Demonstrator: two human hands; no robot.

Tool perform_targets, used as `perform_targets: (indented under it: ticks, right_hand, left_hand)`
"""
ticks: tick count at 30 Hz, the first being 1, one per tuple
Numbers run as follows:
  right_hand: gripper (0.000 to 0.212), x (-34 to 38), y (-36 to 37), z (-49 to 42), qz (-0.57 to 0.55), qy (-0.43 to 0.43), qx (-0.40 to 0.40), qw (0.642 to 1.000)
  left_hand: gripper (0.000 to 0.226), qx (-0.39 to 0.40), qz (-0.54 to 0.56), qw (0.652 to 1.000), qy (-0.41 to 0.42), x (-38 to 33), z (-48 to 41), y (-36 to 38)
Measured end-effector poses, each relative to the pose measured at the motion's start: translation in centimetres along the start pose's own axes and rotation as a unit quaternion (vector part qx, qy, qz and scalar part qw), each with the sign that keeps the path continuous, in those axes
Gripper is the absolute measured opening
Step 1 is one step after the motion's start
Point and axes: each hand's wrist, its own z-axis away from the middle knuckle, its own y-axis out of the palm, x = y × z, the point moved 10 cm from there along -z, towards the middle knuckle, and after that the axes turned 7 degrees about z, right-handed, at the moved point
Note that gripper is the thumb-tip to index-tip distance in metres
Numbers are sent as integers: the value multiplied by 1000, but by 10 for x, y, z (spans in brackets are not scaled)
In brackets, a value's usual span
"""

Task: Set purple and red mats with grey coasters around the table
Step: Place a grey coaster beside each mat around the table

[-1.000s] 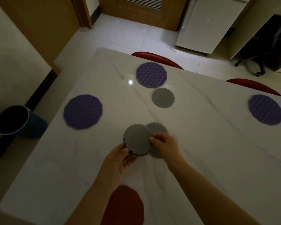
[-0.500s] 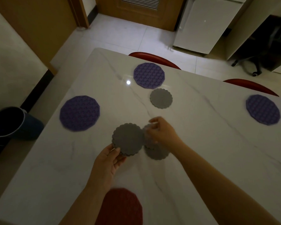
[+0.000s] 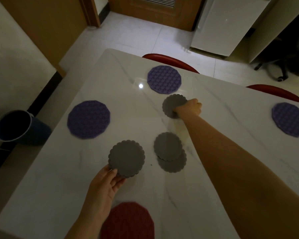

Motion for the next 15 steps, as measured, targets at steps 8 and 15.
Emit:
perform_targets:
  ticks: [8,15]
  right_hand:
    - [23,-33,-32,91,-320,-83,47,943]
    - [8,-48,1,190,-311,-137,203,918]
  left_hand:
    - [22,12,-15,1000,-22,1,0,20]
    - [23,66,-49,996,-31,8,14,49]
